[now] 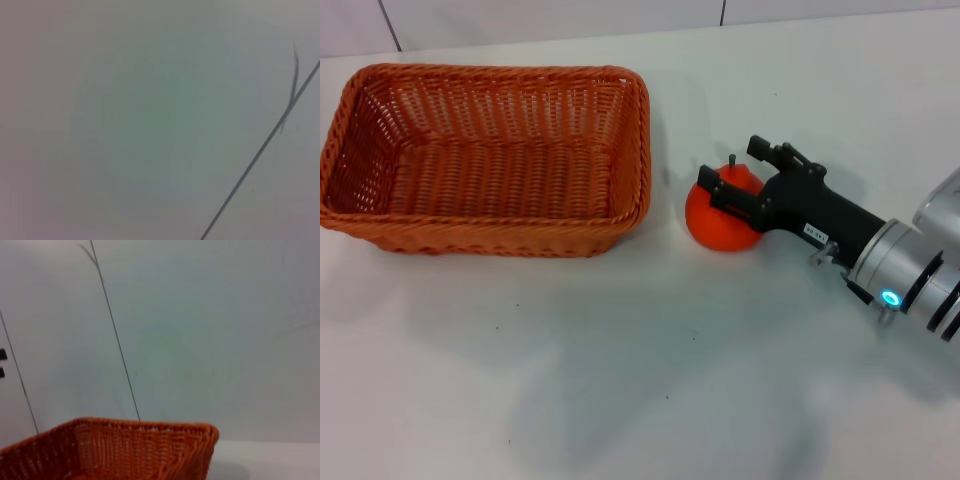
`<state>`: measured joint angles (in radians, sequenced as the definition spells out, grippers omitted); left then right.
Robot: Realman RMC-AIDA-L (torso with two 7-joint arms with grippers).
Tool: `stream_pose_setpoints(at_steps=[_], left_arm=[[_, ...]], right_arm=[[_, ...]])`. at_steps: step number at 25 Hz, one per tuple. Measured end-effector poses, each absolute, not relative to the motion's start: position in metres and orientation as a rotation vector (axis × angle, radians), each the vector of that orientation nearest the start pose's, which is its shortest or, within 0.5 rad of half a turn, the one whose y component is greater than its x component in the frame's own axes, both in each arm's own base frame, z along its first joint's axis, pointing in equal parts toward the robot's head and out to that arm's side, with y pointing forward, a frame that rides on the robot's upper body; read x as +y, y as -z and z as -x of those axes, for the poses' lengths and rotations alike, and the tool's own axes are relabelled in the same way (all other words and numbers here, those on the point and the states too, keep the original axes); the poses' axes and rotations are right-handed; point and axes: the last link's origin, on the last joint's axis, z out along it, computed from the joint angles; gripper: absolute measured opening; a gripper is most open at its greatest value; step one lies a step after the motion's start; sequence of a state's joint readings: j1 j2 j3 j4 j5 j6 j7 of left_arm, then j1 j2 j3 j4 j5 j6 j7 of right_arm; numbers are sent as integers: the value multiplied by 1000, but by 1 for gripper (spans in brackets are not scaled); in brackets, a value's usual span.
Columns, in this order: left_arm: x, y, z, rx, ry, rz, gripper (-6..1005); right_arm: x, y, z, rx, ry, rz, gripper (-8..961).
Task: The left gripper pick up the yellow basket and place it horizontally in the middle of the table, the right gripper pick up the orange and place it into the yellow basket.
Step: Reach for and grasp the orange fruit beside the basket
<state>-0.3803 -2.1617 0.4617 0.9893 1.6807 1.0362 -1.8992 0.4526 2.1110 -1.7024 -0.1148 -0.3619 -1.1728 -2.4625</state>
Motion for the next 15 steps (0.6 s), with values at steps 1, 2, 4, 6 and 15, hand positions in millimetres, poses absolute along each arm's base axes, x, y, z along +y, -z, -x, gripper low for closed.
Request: stream_pose_setpoints(at_steps=[1, 2, 4, 6, 15], left_arm=[[359, -130, 325, -1134, 1005, 1566, 642], [359, -130, 325, -1134, 1006, 1565, 642], [358, -131, 326, -1134, 1009, 1558, 641], [358, -133, 327, -1131, 1008, 1550, 641], [358, -136, 327, -1123, 1008, 1542, 641]], right_arm=[[306, 78, -296, -2159, 916, 753, 898], [305, 79, -298, -2168, 919, 760, 898], [305, 81, -300, -2185, 920, 770, 897], [305, 82, -301, -2196, 923, 779, 896], [307, 86, -308, -2185, 924, 896, 892]])
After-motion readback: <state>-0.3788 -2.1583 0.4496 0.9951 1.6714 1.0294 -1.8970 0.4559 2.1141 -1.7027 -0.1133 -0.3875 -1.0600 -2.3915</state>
